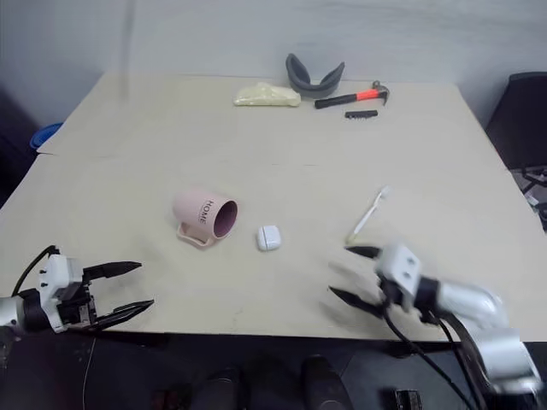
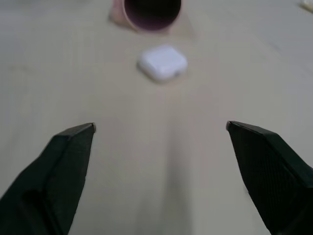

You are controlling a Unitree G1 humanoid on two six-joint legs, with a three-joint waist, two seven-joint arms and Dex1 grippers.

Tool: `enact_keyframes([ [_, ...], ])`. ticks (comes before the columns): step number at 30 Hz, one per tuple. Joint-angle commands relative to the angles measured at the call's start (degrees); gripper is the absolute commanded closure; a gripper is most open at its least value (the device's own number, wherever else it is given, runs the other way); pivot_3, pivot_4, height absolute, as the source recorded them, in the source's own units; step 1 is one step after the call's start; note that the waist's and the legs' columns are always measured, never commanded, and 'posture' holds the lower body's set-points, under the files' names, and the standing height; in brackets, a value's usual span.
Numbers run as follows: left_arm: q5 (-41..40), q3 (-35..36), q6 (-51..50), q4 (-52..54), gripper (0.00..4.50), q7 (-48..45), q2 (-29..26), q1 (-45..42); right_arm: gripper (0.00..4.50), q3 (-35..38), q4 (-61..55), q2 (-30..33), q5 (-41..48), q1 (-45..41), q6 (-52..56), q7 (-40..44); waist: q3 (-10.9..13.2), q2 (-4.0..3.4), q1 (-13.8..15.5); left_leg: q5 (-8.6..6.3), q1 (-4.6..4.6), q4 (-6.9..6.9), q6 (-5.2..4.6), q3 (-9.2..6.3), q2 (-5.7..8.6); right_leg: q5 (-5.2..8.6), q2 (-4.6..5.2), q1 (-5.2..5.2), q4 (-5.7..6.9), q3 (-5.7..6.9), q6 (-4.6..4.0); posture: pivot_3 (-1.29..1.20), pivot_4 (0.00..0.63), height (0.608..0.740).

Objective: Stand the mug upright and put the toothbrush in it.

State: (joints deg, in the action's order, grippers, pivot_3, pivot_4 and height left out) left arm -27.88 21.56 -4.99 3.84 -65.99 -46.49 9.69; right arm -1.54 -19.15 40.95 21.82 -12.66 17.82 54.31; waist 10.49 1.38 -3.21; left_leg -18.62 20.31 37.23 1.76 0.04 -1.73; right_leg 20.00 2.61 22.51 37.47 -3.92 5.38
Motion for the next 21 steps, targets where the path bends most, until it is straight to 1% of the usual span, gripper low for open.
enact_keyframes([
  [1,-1.1,-0.6,-0.7,1.5,0.0,0.0,0.5,-1.1,0.03,-8.5,6.4,-2.6,-4.1,-10.1,4.9,1.6,0.0,0.01,0.0,0.0,0.08,-0.02,0.01,-0.08,0.0,0.03,0.0,0.07,0.0,0.1,-0.06,0.0,0.15,0.74],
  [5,-1.5,-1.5,-2.0,3.3,0.0,0.1,0.8,-1.4,0.03,-15.7,18.9,-6.2,-9.0,-21.6,1.7,6.9,0.0,0.0,0.2,-0.01,0.49,0.05,0.03,-0.3,0.0,0.08,0.06,0.31,-0.04,0.44,-0.14,0.0,0.15,0.74],
  [8,-1.8,-1.7,-3.0,4.8,0.0,0.7,1.3,-1.3,0.03,-19.6,31.8,-12.0,-12.7,-31.4,-2.1,9.4,0.0,-0.02,-0.2,0.01,1.16,0.49,0.06,-0.2,0.0,0.07,0.11,0.93,0.33,0.53,-0.12,0.0,0.15,0.74],
  [11,-1.8,-1.7,-3.5,5.7,0.0,1.3,1.8,-1.1,0.03,-22.3,44.0,-16.3,-17.2,-37.7,-9.5,10.9,0.0,-0.02,-0.9,0.0,1.16,0.69,0.04,0.01,0.0,0.05,0.1,1.05,0.45,0.58,-0.1,0.0,0.15,0.74],
  [13,-1.8,-1.8,-3.7,6.3,0.0,1.5,2.0,-0.8,0.03,-22.9,51.4,-18.8,-18.7,-40.9,-13.5,12.6,0.0,-0.02,-1.3,0.0,1.14,0.7,0.04,-0.03,-0.03,0.05,0.09,1.04,0.5,0.57,-0.1,0.0,0.15,0.74],
  [15,-2.0,-1.8,-4.1,7.1,0.0,2.0,2.2,-0.5,0.03,-24.5,57.0,-19.5,-20.4,-43.2,-16.3,17.0,0.0,-0.02,-1.5,0.0,1.14,0.71,0.04,-0.05,-0.03,0.05,0.09,1.03,0.51,0.58,-0.1,0.0,0.15,0.74],
  [18,-2.2,-1.1,-4.4,7.8,0.0,2.0,2.2,0.3,0.03,-24.7,62.4,-21.1,-20.4,-45.0,-16.5,23.1,0.0,-0.02,-1.6,0.0,1.14,0.72,0.04,-0.06,-0.02,0.05,0.16,1.01,0.5,0.61,-0.1,0.0,0.15,0.74],
  [20,-2.4,-0.4,-4.5,7.7,0.0,2.0,2.0,0.7,0.03,-24.8,65.4,-22.3,-21.6,-46.0,-18.5,23.7,0.0,-0.02,-1.7,0.0,1.14,0.71,0.04,-0.05,-0.04,0.05,0.16,1.01,0.51,0.63,-0.1,0.0,0.15,0.74],
  [21,-2.3,-0.2,-4.4,7.6,0.0,2.0,2.0,0.8,0.2,-24.7,66.6,-22.9,-22.3,-46.4,-19.8,23.2,0.0,-0.02,-1.7,-0.01,1.12,0.71,0.04,-0.04,-0.05,0.05,0.16,1.0,0.51,0.65,-0.1,0.0,0.15,0.74],
])
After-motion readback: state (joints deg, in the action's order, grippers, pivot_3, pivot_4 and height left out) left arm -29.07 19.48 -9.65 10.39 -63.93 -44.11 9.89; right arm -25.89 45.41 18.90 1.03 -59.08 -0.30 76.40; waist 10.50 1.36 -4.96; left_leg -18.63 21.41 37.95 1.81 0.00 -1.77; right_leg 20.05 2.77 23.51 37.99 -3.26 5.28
